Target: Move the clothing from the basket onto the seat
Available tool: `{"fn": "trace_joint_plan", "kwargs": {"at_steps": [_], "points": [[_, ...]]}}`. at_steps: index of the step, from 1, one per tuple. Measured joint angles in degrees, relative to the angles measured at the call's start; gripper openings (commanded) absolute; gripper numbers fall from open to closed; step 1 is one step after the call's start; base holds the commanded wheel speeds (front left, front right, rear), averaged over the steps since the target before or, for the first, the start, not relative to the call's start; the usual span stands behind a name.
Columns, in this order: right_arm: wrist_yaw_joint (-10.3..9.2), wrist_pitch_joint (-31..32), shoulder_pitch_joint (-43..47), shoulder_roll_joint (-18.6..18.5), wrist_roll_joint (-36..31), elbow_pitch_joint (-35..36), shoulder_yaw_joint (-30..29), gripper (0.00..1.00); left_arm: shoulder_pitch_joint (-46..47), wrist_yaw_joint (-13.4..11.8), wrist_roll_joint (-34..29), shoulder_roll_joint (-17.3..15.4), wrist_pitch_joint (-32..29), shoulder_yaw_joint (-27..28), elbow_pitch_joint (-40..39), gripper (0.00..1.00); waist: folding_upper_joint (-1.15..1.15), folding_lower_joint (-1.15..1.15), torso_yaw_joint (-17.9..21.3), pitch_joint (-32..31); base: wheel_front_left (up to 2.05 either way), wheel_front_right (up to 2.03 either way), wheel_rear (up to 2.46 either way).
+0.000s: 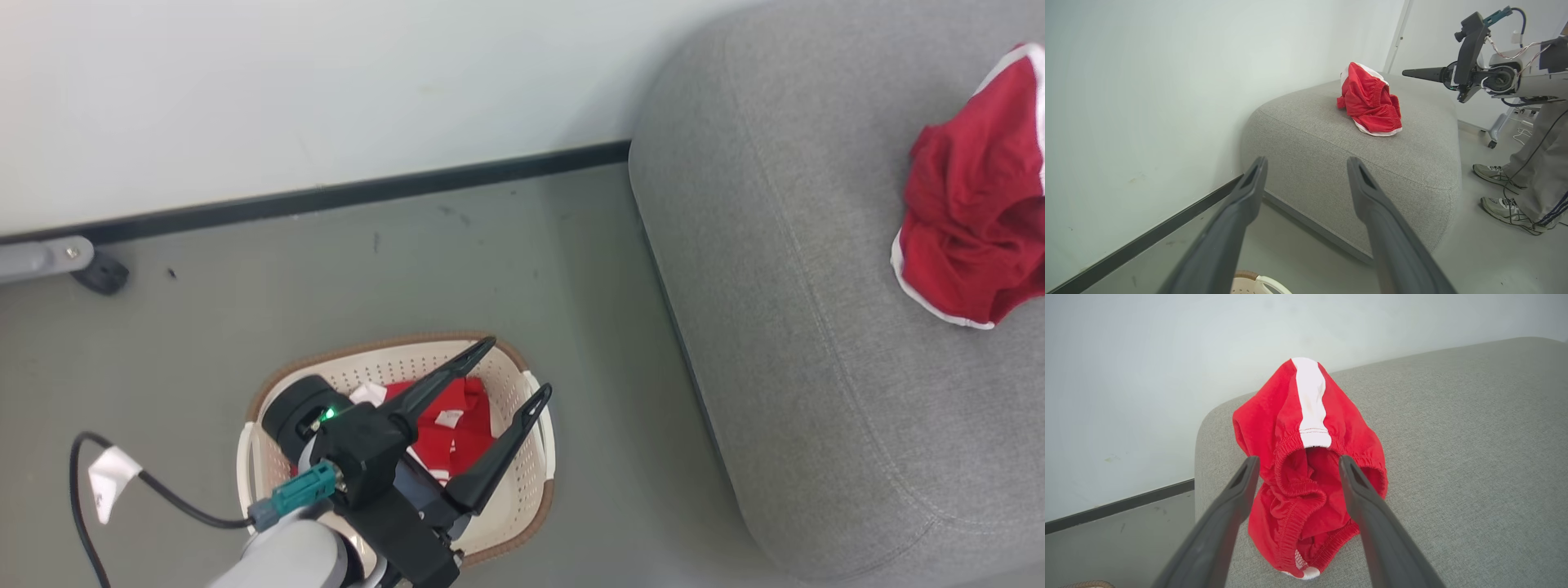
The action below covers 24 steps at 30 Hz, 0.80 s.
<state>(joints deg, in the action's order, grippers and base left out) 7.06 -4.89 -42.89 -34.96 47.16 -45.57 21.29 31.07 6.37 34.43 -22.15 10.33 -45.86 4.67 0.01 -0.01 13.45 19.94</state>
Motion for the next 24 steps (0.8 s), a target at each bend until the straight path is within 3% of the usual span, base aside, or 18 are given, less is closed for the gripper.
{"fn": "trace_joint_plan", "kwargs": {"at_steps": [9,17,24], "points": [[0.01,-8.4,7.8,-0.5,-0.4,8.6,-0.5,1.00,-3.9,-1.9,1.0,0.3,1.4,0.8,0.5,1.00,0.00,0.00,-0.9,-5.8,0.00,0.00,0.00],[-0.07,-9.4,13.8,1.0,-1.4,19.9,-0.9,1.00,-7.0,-3.5,2.1,0.6,2.4,2.5,1.6,1.00,0.00,0.00,-3.6,-10.4,0.00,0.00,0.00],[-1.60,-9.4,21.3,5.0,-2.0,27.1,-0.5,1.00,-11.1,-6.2,4.5,0.4,3.0,5.4,2.2,1.00,-0.01,0.00,-6.6,-14.2,0.00,0.00,0.00]]}}
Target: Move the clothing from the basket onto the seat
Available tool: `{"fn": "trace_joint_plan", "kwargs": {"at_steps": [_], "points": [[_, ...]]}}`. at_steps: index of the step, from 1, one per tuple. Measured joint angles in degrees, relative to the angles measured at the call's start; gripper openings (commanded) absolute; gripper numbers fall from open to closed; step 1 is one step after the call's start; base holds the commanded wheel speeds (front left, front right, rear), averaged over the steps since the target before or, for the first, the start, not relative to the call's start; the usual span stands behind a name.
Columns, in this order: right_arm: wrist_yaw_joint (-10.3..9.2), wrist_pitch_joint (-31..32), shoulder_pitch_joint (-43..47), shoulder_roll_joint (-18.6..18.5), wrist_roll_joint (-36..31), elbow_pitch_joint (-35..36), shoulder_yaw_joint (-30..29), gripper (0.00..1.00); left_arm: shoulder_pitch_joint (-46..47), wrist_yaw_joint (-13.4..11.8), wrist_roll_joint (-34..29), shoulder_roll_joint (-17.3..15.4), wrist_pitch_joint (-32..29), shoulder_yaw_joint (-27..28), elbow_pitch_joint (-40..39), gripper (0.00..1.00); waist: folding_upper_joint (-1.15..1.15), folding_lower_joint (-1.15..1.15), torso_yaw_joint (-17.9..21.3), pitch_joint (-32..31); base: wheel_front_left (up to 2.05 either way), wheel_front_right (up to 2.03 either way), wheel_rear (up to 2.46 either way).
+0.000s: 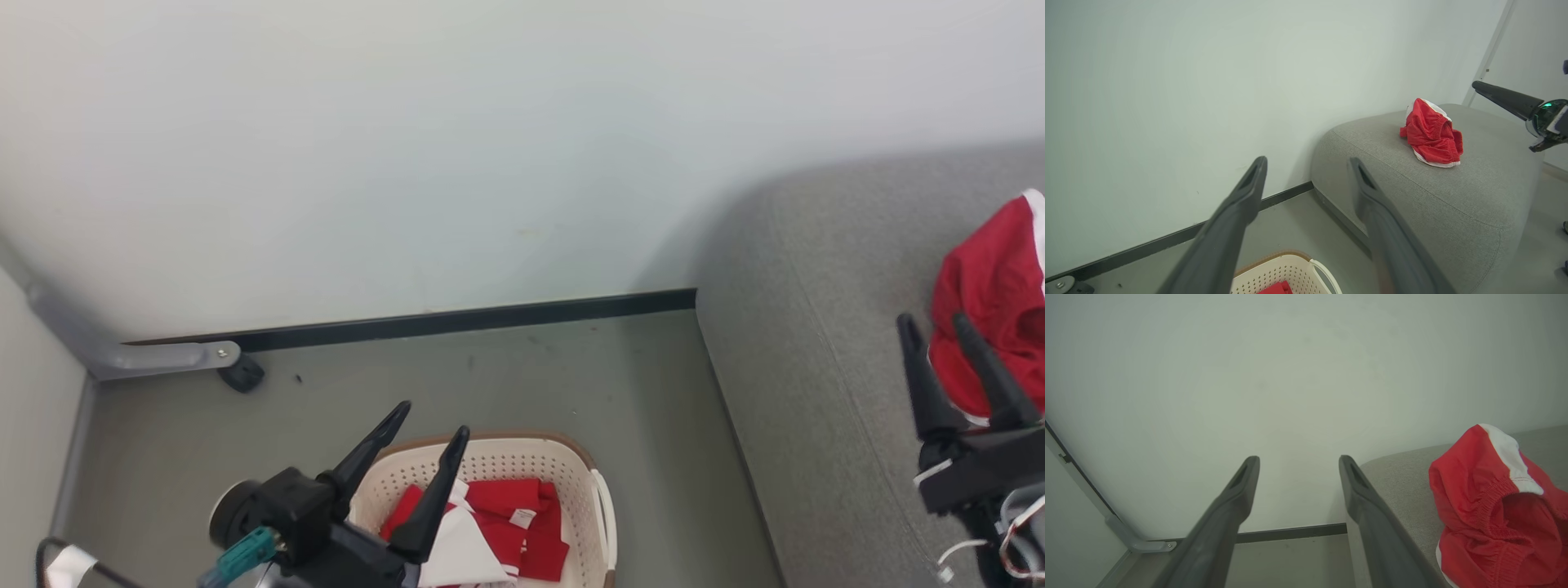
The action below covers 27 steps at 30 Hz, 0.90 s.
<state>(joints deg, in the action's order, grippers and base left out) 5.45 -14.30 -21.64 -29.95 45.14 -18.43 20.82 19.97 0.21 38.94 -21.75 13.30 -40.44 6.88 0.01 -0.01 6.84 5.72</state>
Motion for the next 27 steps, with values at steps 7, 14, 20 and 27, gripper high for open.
{"fn": "trace_joint_plan", "kwargs": {"at_steps": [7,14,20,27], "points": [[-1.81,0.0,5.9,4.1,-0.1,5.3,-0.8,1.00,-4.9,-2.5,1.0,-1.4,0.5,3.0,0.0,1.00,0.00,0.00,-3.2,-3.1,0.00,0.00,0.00],[-3.54,0.0,11.2,6.6,-1.5,10.0,-1.3,1.00,-9.4,-5.3,1.3,-1.8,0.7,5.6,-0.2,1.00,0.00,0.00,-5.8,-5.3,0.00,0.00,0.00],[-4.81,-0.2,12.6,9.3,-5.2,12.2,0.0,1.00,-12.8,-6.3,2.0,-2.2,1.0,9.1,-0.2,1.00,-0.01,0.00,-6.7,-5.5,0.00,0.00,0.00],[-5.65,-0.2,15.5,10.0,-9.2,12.4,1.0,1.00,-14.8,-6.8,1.9,-2.0,1.0,12.3,-0.4,1.00,-0.01,0.00,-7.1,-5.4,0.00,0.00,0.00]]}}
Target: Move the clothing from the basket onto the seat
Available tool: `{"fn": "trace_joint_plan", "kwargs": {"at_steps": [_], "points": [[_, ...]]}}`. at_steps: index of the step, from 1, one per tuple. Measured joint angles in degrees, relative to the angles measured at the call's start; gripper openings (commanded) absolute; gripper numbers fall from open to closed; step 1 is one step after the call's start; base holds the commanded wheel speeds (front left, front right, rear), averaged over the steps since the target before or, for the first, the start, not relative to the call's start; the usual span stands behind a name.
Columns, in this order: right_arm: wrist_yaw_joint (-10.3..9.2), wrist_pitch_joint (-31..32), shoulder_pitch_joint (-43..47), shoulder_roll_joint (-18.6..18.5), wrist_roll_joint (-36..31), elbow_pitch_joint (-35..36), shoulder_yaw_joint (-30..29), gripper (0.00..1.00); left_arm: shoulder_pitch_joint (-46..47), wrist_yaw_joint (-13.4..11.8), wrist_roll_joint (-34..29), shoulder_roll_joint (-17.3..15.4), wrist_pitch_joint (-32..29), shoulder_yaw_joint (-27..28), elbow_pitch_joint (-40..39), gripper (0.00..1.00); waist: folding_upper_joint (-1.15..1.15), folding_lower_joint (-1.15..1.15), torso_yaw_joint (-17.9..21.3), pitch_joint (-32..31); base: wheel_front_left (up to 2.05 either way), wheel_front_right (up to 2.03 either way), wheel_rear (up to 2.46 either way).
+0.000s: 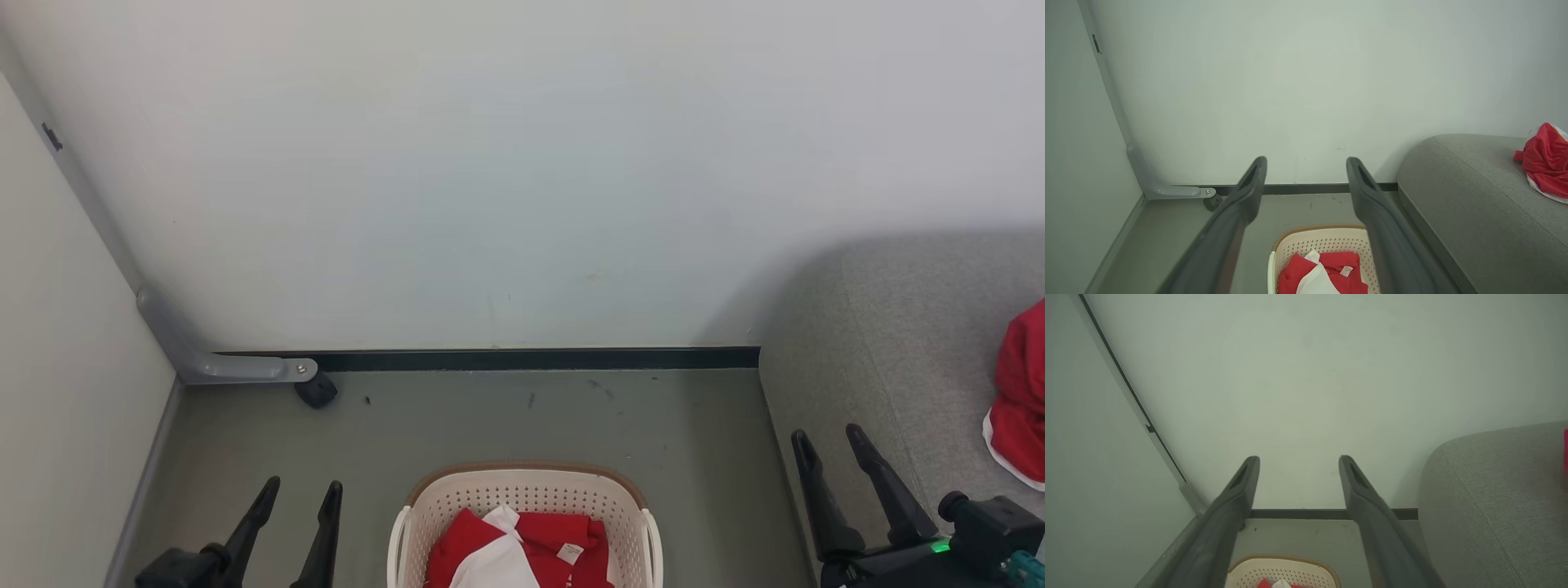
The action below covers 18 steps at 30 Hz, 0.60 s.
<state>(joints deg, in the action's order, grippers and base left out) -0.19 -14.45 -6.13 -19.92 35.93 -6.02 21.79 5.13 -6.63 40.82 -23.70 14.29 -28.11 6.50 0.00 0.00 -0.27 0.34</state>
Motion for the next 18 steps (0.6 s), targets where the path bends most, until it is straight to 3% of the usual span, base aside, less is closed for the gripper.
{"fn": "trace_joint_plan", "kwargs": {"at_steps": [4,18], "points": [[-1.16,0.0,0.5,0.2,-1.9,0.4,-0.3,1.00,-0.3,0.0,-0.8,0.4,0.0,1.4,-1.0,1.00,0.00,0.00,-0.1,0.1,0.00,0.00,0.00],[-1.90,0.0,0.8,0.5,-6.3,1.6,-1.6,1.00,-2.0,-0.5,-3.2,1.7,0.0,4.9,-3.3,1.00,0.00,0.01,0.1,1.6,0.00,0.00,0.00]]}}
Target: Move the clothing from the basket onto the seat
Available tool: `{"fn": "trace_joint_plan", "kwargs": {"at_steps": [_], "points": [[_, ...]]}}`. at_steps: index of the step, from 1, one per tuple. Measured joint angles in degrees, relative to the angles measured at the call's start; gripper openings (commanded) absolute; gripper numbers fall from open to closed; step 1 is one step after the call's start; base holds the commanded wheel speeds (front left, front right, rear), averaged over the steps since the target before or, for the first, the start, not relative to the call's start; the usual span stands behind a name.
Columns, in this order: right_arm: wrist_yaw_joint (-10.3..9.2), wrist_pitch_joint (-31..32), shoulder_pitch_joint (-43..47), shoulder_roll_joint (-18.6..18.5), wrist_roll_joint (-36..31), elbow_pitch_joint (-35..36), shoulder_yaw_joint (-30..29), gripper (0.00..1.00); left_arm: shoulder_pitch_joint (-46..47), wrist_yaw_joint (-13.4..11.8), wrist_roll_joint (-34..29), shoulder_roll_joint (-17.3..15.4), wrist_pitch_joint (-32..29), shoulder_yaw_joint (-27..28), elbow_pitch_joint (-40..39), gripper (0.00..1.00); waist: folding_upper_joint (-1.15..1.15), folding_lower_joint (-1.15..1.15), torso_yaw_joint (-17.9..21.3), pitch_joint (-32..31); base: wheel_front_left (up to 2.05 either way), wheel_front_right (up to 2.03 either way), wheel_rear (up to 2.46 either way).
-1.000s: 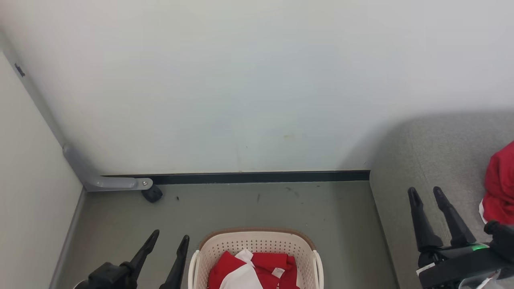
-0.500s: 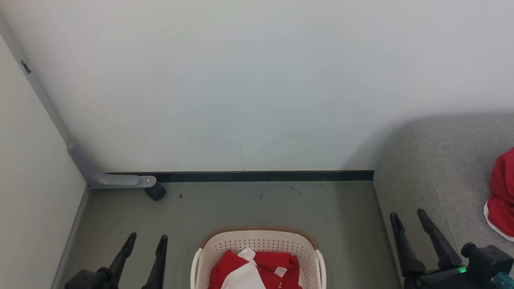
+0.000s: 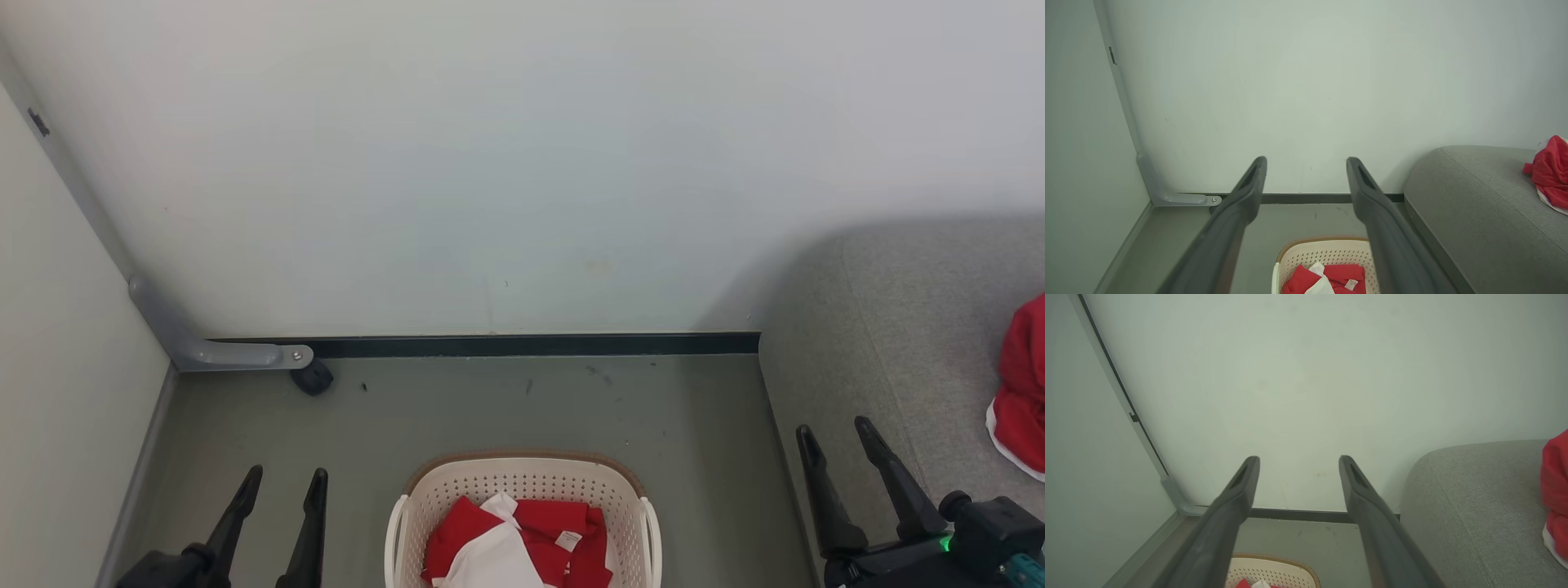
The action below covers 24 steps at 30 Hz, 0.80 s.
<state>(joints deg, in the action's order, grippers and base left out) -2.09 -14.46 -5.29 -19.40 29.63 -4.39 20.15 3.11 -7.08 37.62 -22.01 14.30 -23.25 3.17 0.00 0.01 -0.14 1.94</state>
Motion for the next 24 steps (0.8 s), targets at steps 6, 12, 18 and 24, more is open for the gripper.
{"fn": "trace_joint_plan", "kwargs": {"at_steps": [6,12,18,24], "points": [[0.00,0.0,0.0,0.6,-0.5,0.2,-0.7,1.00,-0.1,0.0,-0.7,0.8,0.0,0.5,-0.4,1.00,0.00,0.00,0.3,0.9,0.00,0.00,0.00],[0.09,0.0,0.1,1.2,-0.9,0.2,-1.2,1.00,-0.1,0.0,-2.0,1.1,0.0,1.0,-0.7,1.00,0.00,0.00,0.5,1.5,0.00,0.00,0.00],[0.18,0.0,0.2,1.9,-1.0,0.5,-1.5,1.00,-0.1,0.0,-2.4,1.5,0.0,1.1,-1.5,1.00,0.00,0.00,0.9,3.0,0.00,0.00,0.00],[0.58,0.0,0.2,2.3,-1.4,0.9,-2.0,1.00,0.9,0.0,-2.8,1.5,0.0,0.4,-1.6,1.00,0.00,0.00,1.5,5.0,0.00,0.00,0.00]]}}
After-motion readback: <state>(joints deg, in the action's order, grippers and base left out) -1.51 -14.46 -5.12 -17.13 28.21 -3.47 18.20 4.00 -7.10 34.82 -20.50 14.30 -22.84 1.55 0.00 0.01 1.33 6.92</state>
